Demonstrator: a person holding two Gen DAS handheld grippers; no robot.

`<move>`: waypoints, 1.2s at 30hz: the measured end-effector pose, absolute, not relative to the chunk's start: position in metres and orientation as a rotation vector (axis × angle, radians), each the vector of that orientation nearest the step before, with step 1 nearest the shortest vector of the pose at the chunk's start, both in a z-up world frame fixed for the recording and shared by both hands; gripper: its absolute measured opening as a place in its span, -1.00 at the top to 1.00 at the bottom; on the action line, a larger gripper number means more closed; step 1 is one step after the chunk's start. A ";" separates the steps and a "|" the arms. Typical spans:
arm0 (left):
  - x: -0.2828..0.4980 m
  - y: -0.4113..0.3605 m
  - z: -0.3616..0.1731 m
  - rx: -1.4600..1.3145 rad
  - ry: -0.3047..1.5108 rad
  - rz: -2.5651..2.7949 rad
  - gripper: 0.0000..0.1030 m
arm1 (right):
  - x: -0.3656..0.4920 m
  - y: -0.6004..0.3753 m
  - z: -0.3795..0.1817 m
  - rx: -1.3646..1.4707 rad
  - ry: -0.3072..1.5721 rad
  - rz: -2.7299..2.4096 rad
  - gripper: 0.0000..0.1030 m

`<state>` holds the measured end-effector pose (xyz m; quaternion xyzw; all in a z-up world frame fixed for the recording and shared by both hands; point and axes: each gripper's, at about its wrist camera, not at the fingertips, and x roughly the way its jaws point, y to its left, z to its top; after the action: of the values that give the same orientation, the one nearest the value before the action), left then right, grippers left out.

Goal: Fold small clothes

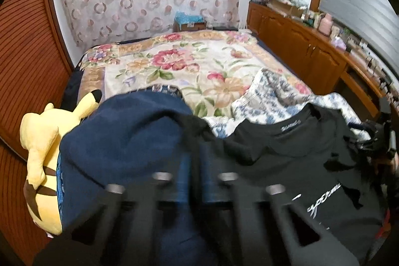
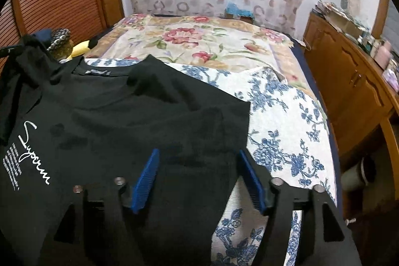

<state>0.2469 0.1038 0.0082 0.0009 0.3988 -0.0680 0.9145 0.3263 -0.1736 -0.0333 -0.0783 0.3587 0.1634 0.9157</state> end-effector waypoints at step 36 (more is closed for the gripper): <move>0.130 0.050 0.025 -0.061 0.619 -0.259 0.93 | 0.322 -0.154 -0.017 -0.244 0.665 0.478 0.80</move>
<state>0.1296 0.0501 0.0253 -0.0298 0.3037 -0.1271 0.9438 0.3220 -0.1538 -0.0166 -0.1182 0.3224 0.2318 0.9101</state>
